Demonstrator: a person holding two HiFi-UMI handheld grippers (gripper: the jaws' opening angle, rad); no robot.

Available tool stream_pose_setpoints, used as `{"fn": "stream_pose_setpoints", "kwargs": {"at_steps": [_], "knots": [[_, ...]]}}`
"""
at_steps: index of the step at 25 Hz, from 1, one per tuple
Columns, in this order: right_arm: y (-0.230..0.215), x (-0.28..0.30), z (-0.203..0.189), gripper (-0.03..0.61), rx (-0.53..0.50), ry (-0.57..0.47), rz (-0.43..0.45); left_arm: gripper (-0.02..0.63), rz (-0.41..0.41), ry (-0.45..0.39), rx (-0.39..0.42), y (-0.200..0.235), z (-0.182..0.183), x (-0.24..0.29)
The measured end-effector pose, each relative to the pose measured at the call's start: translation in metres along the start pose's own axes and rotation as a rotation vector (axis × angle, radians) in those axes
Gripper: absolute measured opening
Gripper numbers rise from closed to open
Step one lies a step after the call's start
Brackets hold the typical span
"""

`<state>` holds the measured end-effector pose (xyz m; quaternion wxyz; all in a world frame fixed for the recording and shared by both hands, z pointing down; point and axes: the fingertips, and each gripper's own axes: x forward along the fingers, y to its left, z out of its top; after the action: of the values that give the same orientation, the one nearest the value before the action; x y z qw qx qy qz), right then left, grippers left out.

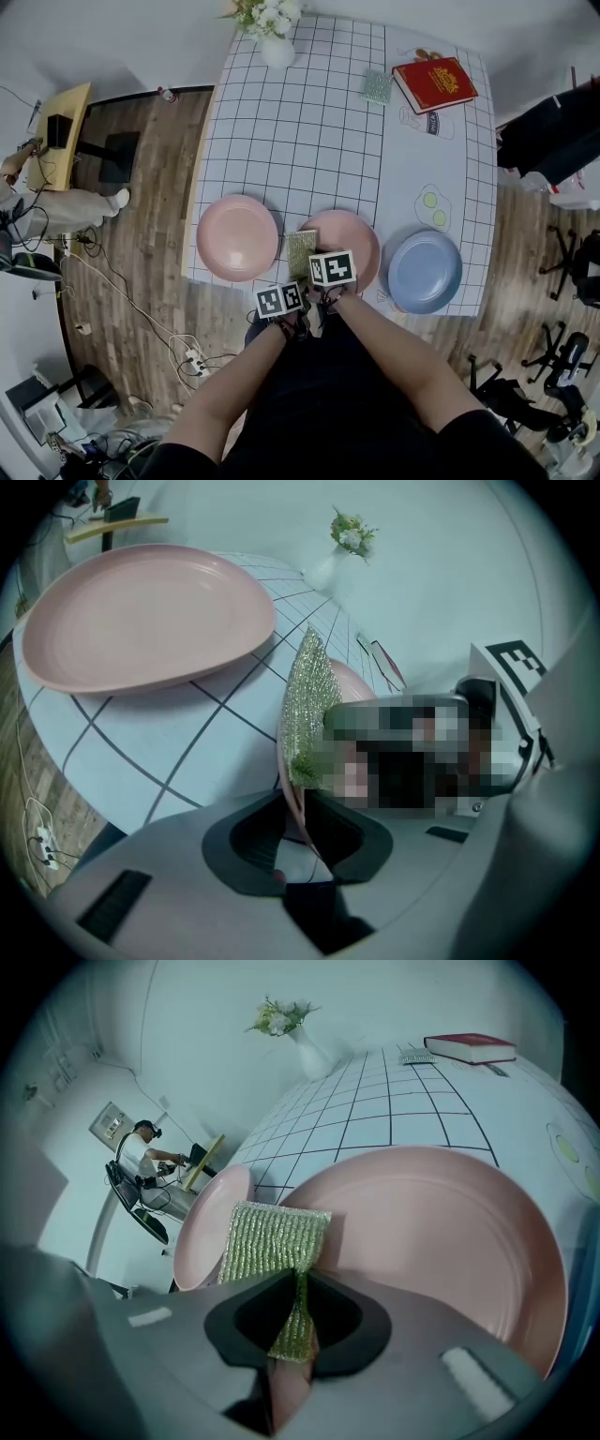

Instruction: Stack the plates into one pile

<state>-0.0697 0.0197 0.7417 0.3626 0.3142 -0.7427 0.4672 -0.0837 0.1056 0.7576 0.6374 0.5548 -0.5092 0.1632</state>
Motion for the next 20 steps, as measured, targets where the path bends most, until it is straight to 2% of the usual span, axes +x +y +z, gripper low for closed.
{"fn": "stream_pose_setpoints", "kwargs": {"at_steps": [10,20], "knots": [[-0.012,-0.010,0.003,0.054,0.003,-0.032,-0.021,0.060,0.001,-0.001,-0.001,0.000,-0.001,0.000],[-0.039,-0.027,-0.003,0.055,-0.015,-0.030,-0.093,0.060,-0.004,-0.007,-0.006,0.000,0.000,0.000]]}}
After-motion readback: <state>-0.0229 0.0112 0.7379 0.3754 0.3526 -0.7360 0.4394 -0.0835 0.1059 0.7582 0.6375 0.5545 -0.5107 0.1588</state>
